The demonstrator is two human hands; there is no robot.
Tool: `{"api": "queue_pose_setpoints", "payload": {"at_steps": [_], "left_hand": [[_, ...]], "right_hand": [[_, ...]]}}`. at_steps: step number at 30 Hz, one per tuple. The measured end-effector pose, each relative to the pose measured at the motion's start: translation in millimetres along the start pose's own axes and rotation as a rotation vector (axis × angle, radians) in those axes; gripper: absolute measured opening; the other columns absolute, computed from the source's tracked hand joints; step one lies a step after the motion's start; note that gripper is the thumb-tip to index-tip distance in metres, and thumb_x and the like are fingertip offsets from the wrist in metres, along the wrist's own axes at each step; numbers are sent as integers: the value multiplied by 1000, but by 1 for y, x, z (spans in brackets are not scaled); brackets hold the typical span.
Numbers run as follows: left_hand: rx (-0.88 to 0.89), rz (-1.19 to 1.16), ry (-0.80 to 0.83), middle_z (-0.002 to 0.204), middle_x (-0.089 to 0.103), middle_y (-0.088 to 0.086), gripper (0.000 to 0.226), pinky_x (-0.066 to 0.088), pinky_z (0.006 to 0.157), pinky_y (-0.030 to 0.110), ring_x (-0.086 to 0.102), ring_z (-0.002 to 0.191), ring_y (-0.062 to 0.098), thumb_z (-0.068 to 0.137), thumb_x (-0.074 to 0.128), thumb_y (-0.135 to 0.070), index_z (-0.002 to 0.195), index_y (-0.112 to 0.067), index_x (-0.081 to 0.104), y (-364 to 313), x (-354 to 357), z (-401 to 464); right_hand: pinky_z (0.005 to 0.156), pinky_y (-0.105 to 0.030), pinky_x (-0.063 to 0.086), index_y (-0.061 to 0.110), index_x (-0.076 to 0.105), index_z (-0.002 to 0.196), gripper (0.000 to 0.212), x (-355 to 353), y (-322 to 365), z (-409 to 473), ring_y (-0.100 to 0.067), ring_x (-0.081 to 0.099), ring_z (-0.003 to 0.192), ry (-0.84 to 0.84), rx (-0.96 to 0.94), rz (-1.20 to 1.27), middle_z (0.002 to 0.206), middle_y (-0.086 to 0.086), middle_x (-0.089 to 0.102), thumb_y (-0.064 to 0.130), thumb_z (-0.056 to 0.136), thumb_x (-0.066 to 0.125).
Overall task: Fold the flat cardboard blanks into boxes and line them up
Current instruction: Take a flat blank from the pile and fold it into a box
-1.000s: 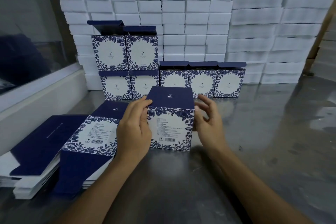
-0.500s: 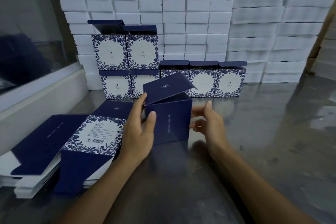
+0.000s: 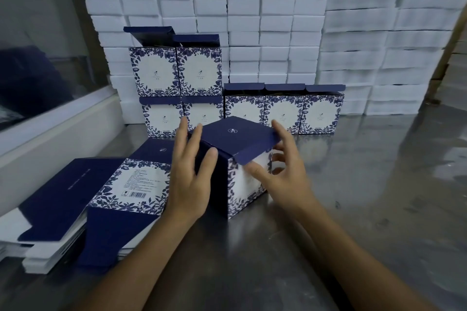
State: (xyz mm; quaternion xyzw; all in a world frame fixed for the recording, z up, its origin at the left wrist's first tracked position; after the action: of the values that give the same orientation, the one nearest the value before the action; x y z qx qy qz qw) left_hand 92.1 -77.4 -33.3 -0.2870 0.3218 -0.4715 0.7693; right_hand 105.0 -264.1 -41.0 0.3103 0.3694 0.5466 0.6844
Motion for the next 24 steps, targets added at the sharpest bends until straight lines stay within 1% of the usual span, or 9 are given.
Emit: {"api": "queue_pose_setpoints", "payload": {"at_steps": [3,6,9,11,14,17,19,22,24], "left_hand": [[-14,-32,86,160,2,-25,88,4,118,16,-2,145,-10,85,35,-76,155,-29,13,-2,1,-2],[-35,-27,123,161,-2,-24,98,5,115,10,-3,144,-11,77,33,-88,154,-33,8,-1,-1,-1],[-30,38,143,161,-2,-24,82,9,121,24,-2,144,-12,84,33,-77,151,-40,5,-1,2,-4],[-15,58,140,161,2,-24,69,14,122,30,2,145,-11,87,31,-71,148,-47,9,-3,6,-6],[9,85,136,162,13,-17,57,25,120,35,14,147,-3,91,27,-66,145,-51,17,-6,8,-10],[57,149,152,162,19,-10,49,33,115,34,24,146,5,93,25,-62,142,-57,16,-8,9,-13],[83,183,128,161,24,-7,52,37,111,29,33,144,12,97,26,-57,147,-44,26,-8,10,-14],[134,236,73,157,33,-3,48,33,104,8,38,140,13,101,34,-40,144,-20,44,-10,10,-14],[173,263,37,152,40,2,43,36,104,13,43,138,16,101,38,-32,137,-13,53,-12,10,-13]], "right_hand": [[92,-27,49,44,39,146,88,2,0,-2,-5,54,110,39,-44,-68,137,18,47,43,72,88],[93,-12,43,49,41,141,82,2,6,-4,3,47,121,48,-98,-136,130,22,40,65,69,76],[101,-22,44,45,55,130,51,4,11,-4,0,44,126,-49,-141,-171,131,11,39,61,83,63],[104,-22,41,39,64,122,38,6,15,-3,-2,43,127,-111,-175,-219,132,7,40,52,87,64],[107,-17,35,26,71,115,33,6,20,-5,-13,43,130,-126,-231,-304,137,-2,43,45,87,67],[109,-38,39,17,75,110,34,10,26,-5,-27,43,132,-178,-335,-434,140,-11,50,42,89,68],[106,-49,42,14,77,107,33,14,30,-5,-34,45,133,-213,-414,-489,138,-15,54,41,90,68],[94,-55,47,14,77,109,30,20,31,-7,-38,51,124,-199,-478,-538,132,-14,59,36,90,69],[90,-55,47,17,77,108,26,22,32,-8,-37,53,120,-209,-479,-573,129,-12,61,34,90,71]]}}
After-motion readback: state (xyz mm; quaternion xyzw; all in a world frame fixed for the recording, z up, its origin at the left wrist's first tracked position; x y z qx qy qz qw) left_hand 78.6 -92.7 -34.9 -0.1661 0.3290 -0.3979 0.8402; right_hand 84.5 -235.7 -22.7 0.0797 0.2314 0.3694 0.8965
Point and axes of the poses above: each hand's wrist, its own z-axis towards the middle knuckle, its own x-axis out of the palm, y = z × x, the point moved 1 cm from there along z, towards the middle knuckle
